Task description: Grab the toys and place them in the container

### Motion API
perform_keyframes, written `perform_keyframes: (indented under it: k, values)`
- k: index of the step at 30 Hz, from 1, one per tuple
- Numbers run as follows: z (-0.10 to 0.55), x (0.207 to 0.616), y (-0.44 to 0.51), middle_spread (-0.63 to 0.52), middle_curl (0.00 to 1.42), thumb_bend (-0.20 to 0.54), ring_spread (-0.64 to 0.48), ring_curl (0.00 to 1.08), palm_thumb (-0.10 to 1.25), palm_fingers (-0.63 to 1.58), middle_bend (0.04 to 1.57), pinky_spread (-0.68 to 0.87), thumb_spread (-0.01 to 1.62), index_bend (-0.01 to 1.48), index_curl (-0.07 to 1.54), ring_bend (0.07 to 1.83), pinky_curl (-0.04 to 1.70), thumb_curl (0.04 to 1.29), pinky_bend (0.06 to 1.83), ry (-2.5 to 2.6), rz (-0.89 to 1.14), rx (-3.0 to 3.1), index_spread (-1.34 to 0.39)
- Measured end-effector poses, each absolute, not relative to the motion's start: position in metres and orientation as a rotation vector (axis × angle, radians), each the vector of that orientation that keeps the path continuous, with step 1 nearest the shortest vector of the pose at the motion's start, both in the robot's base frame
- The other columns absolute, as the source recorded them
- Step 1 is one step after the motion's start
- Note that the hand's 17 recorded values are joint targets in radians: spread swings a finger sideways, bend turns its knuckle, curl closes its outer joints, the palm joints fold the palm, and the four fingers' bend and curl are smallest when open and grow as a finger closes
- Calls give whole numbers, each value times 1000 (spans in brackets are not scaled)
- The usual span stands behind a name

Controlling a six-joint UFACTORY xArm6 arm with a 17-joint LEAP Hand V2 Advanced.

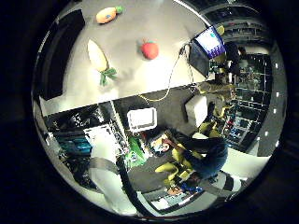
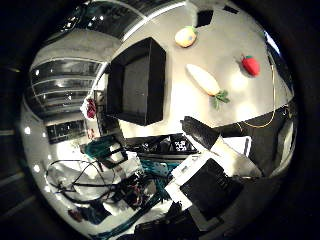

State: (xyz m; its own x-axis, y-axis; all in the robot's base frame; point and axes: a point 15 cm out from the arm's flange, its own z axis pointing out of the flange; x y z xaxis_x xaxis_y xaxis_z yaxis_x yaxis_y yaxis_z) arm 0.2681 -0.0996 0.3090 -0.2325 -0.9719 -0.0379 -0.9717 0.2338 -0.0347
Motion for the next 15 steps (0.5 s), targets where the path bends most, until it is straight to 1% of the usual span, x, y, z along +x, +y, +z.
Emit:
perform_keyframes:
  k: [3,5,6,7,9,12,15]
  values:
    - [320,287,-125,31,297,-20,179,157,776,306,193,441,1042,226,380,187,295,321,198,2438,-110,-1848,-445]
    - [321,293,-141,29,300,-24,177,164,770,290,196,442,1040,168,366,196,300,322,207,2447,-130,-1832,-432]
    - [321,297,-149,29,300,-26,177,166,766,288,198,442,1040,163,363,197,301,321,209,2449,-130,-1835,-429]
    - [320,299,-158,35,302,-47,176,177,706,237,195,443,1037,125,342,204,314,309,247,2452,-129,-1837,-405]
    - [317,300,-177,42,305,-42,176,187,653,213,197,442,1032,130,313,218,319,298,273,2472,-119,-1824,-384]
    - [309,307,-206,44,308,-49,176,193,610,198,205,439,1029,123,300,223,323,289,285,2491,-130,-1800,-374]
    - [296,312,-231,48,317,-39,181,204,551,181,218,431,1022,137,278,235,327,278,305,2501,-150,-1791,-363]
